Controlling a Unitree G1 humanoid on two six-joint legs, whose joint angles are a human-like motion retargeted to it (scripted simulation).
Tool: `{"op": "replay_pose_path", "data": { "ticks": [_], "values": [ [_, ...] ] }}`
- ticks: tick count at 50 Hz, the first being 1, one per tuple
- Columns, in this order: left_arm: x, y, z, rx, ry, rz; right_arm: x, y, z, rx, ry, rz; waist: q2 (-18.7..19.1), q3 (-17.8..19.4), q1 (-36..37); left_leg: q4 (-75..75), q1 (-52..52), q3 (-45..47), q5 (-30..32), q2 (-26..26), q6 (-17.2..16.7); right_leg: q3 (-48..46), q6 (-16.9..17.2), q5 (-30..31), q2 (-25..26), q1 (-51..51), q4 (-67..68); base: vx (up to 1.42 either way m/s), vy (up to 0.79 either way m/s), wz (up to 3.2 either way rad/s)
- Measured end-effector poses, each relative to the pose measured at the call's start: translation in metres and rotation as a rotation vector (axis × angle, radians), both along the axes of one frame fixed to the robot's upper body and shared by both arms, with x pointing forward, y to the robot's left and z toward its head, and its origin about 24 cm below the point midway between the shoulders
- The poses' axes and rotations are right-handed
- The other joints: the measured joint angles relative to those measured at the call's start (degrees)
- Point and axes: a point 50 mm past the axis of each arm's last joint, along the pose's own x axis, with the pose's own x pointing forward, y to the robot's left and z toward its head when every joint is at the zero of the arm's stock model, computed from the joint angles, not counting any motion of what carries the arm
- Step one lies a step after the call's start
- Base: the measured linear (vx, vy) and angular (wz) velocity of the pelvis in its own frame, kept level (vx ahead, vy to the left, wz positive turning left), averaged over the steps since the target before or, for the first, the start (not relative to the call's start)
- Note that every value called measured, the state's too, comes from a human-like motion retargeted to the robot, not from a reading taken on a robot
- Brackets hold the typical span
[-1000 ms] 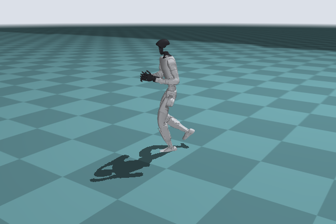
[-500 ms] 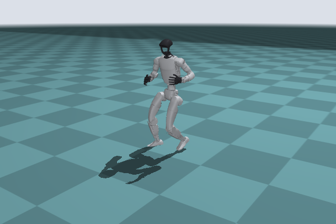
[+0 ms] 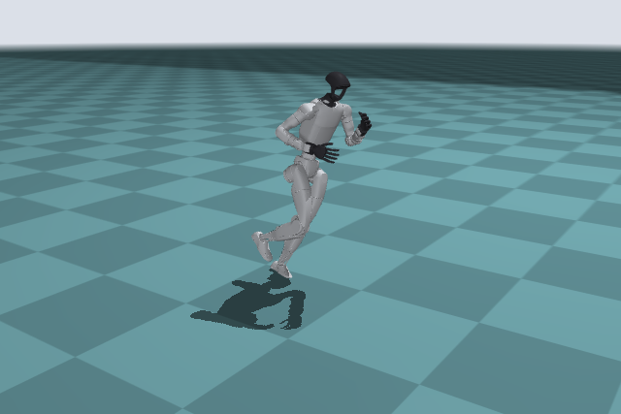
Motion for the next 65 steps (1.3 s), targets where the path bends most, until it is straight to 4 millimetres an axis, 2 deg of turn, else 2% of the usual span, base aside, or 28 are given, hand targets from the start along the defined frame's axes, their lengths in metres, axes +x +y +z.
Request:
{"op": "replay_pose_path", "data": {
  "ticks": [5,8,10,12,13,15,17,18,21,25,27,28,31,33,35,38,40,42,45,47,49,52,53,55,57,60,63,65],
  "values": [
    [-0.028,-0.023,0.035,-0.224,-0.045,-0.369,-0.028,-0.021,-0.007,-0.054,0.087,-0.038,1.6,-3.9,-5.1,-6.7,1.8,-9.6,11.3,1.4,-3.2,-5.5,3.4,3.9,-1.9,-7.2,-20.7,0.42,-0.07,2.82],
    [-0.025,-0.023,0.034,-0.295,0.052,-0.517,-0.029,-0.018,-0.007,-0.076,0.101,-0.014,0.7,-3.5,-7.0,-4.4,3.7,-10.4,13.4,0.6,-4.1,-9.1,6.7,8.1,-4.1,-2.6,-43.8,0.53,-0.16,2.20],
    [-0.018,-0.016,0.024,-0.339,0.127,-0.506,-0.024,-0.013,-0.006,-0.082,0.108,0.018,-0.5,-2.2,-8.2,-0.8,5.9,-11.5,12.5,-1.0,-4.1,-7.8,9.4,10.6,-4.2,2.7,-60.2,0.62,-0.21,1.78],
    [-0.009,-0.002,0.006,-0.465,0.245,-0.468,-0.013,-0.005,-0.007,-0.053,0.107,0.022,-2.2,-0.3,-8.8,5.2,8.0,-13.3,11.3,-3.7,-3.5,-3.6,10.0,14.3,-4.3,8.5,-71.3,0.67,-0.25,1.25],
    [-0.002,0.009,-0.004,-0.403,0.238,-0.328,-0.005,0.000,-0.009,-0.055,0.114,0.061,-2.9,0.8,-8.8,10.2,8.2,-13.7,10.9,-5.2,-3.5,-1.4,8.9,18.0,-4.2,11.2,-74.3,0.66,-0.25,0.76],
    [0.007,0.029,-0.030,-0.368,0.311,-0.167,0.013,0.014,-0.012,-0.059,0.121,0.116,-2.9,3.1,-7.4,25.3,4.5,-11.7,10.9,-7.9,-3.2,0.5,3.4,25.7,-4.0,14.1,-74.6,0.62,-0.23,0.22],
    [0.010,0.048,-0.062,-0.398,0.446,-0.066,0.036,0.033,-0.005,-0.098,0.067,0.151,-0.9,5.2,-4.6,43.5,-4.0,-6.7,13.5,-7.5,-3.3,0.2,-1.9,20.0,-2.3,12.0,-65.4,0.58,-0.15,-0.35],
    [0.008,0.057,-0.079,-0.434,0.523,-0.030,0.047,0.045,0.003,-0.130,0.010,0.162,-0.4,6.1,-3.0,51.0,-8.3,-3.8,15.7,-6.9,-3.1,0.5,-2.7,16.4,-1.8,10.5,-59.7,0.60,-0.09,-0.43],
    [-0.016,0.087,-0.125,-0.575,0.713,0.047,0.063,0.089,0.046,-0.151,-0.224,0.209,-2.4,7.5,2.4,64.0,-17.0,2.9,10.4,-6.0,-0.6,1.5,-0.7,10.9,-3.3,11.9,-52.9,0.67,-0.06,-0.28],
    [-0.064,0.117,-0.150,-0.673,0.851,0.099,0.042,0.129,0.094,0.047,-0.438,0.320,-7.4,4.6,12.0,58.0,-22.5,9.3,0.8,-3.7,4.7,1.1,4.1,14.4,-7.1,22.9,-63.9,0.76,-0.02,0.17],
    [-0.084,0.122,-0.148,-0.703,0.880,0.092,0.021,0.137,0.100,0.168,-0.463,0.385,-10.7,0.8,16.6,45.3,-23.2,13.9,-0.8,-1.9,7.4,-0.4,7.5,20.9,-9.3,27.8,-72.6,0.78,0.03,0.61],
    [-0.082,0.123,-0.146,-0.850,0.877,0.035,0.016,0.140,0.107,0.221,-0.480,0.415,-11.5,-0.2,18.6,37.7,-23.1,15.8,-0.7,-1.0,8.0,-1.1,8.9,23.8,-9.6,28.9,-75.0,0.77,0.07,0.60],
    [-0.084,0.130,-0.142,-0.885,0.834,0.044,0.000,0.149,0.106,0.312,-0.457,0.551,-11.0,-1.9,22.4,10.9,-15.8,20.1,1.3,1.1,5.5,0.2,10.4,31.4,-7.5,33.7,-78.3,0.80,0.14,0.42],
    [-0.086,0.134,-0.143,-0.728,0.802,0.162,-0.007,0.154,0.097,0.291,-0.412,0.646,-8.3,-1.8,22.0,-0.7,-9.5,21.9,3.8,2.6,2.7,2.7,8.3,32.9,-4.4,36.4,-74.6,0.79,0.21,0.59],
    [-0.082,0.133,-0.144,-0.692,0.781,0.222,-0.007,0.155,0.085,0.224,-0.372,0.669,-7.2,-1.7,19.6,-2.6,-5.8,22.2,3.6,3.2,3.8,5.6,5.8,30.6,-2.0,34.8,-63.6,0.72,0.20,1.08],
    [-0.047,0.114,-0.139,-0.603,0.737,0.225,0.009,0.152,0.056,0.108,-0.261,0.568,-10.5,-0.3,16.1,6.8,-6.7,17.8,-4.9,-0.2,10.2,4.6,2.0,20.5,-5.5,24.8,-37.5,0.64,0.12,1.39],
    [-0.018,0.094,-0.123,-0.472,0.690,0.152,0.017,0.143,0.026,0.076,-0.136,0.456,-12.8,0.7,14.1,14.8,-8.0,15.2,-10.1,-2.2,10.6,-0.6,1.3,14.0,-11.8,19.8,-26.0,0.66,0.05,1.61],
    [0.002,0.060,-0.089,-0.491,0.563,0.011,0.013,0.130,0.007,0.149,-0.050,0.345,-12.6,2.3,12.0,16.7,-6.6,12.3,-11.2,-2.5,8.6,-2.3,-3.2,11.3,-12.6,17.6,-24.9,0.66,0.06,1.63],
    [0.000,0.019,-0.027,-0.509,0.379,-0.311,-0.005,0.100,0.002,0.309,0.025,0.331,-10.5,2.1,7.5,13.9,-2.2,7.5,-9.7,-2.0,6.0,-1.6,-0.5,12.1,-8.6,16.4,-34.5,0.71,0.06,1.57],
    [-0.009,-0.005,-0.009,-0.569,0.451,-0.564,-0.014,0.084,0.001,0.348,0.089,0.349,-9.1,0.6,3.0,10.3,0.6,4.7,-6.6,-1.4,5.0,-2.2,3.3,14.9,-6.6,17.2,-47.9,0.76,0.02,1.40],
    [-0.016,0.000,0.018,-0.454,0.117,-0.387,-0.020,0.068,0.005,0.323,0.066,0.353,-8.7,-1.5,-0.9,7.1,3.0,2.4,-3.0,-1.5,3.5,-3.9,7.5,19.7,-6.0,18.5,-62.9,0.81,-0.05,1.16],
    [-0.017,-0.003,0.021,-0.395,0.065,-0.350,-0.018,0.053,0.002,0.219,0.074,0.312,-9.7,-4.4,-4.7,6.1,5.8,0.0,2.8,-3.1,3.1,-4.8,13.0,25.4,-5.5,20.4,-79.0,0.85,-0.13,0.71],
    [-0.015,-0.002,0.017,-0.399,0.098,-0.357,-0.015,0.050,0.000,0.177,0.076,0.291,-10.0,-5.0,-4.9,7.5,6.1,0.0,4.6,-3.7,3.3,-4.1,13.7,26.2,-4.9,21.1,-81.3,0.85,-0.17,0.17],
    [-0.014,0.001,-0.002,-0.618,0.391,-0.809,-0.004,0.054,-0.008,0.124,0.105,0.275,-11.1,-5.3,-4.2,15.5,4.7,1.3,7.1,-5.1,4.3,-0.8,12.2,29.5,-3.9,23.3,-83.1,0.83,-0.18,-0.27],
    [-0.002,0.023,-0.022,-0.388,0.297,-0.261,0.008,0.056,-0.006,0.078,0.079,0.266,-10.1,-4.1,-2.3,31.1,-0.1,3.3,8.5,-4.7,4.7,-0.1,5.3,26.1,-2.8,25.1,-79.0,0.79,-0.14,-0.68],
    [0.005,0.048,-0.070,-0.433,0.495,-0.065,0.034,0.071,0.008,0.014,-0.001,0.267,-7.3,-0.6,2.1,53.5,-8.5,5.3,7.7,-3.0,4.7,2.0,-2.1,15.1,0.2,24.1,-64.9,0.75,-0.01,-0.92],
    [-0.011,0.074,-0.117,-0.517,0.663,0.080,0.052,0.093,0.047,-0.069,-0.216,0.250,-7.8,1.9,6.3,63.5,-15.8,8.9,0.0,-0.7,7.6,3.1,0.5,9.5,-0.4,24.9,-56.5,0.77,0.05,-0.57],
    [-0.029,0.086,-0.135,-0.552,0.751,0.083,0.051,0.107,0.073,-0.039,-0.344,0.266,-9.3,1.9,10.4,62.6,-20.2,11.6,-2.9,1.5,10.4,3.7,2.9,9.8,-1.4,27.7,-58.3,0.81,0.03,-0.32]
  ]
}}
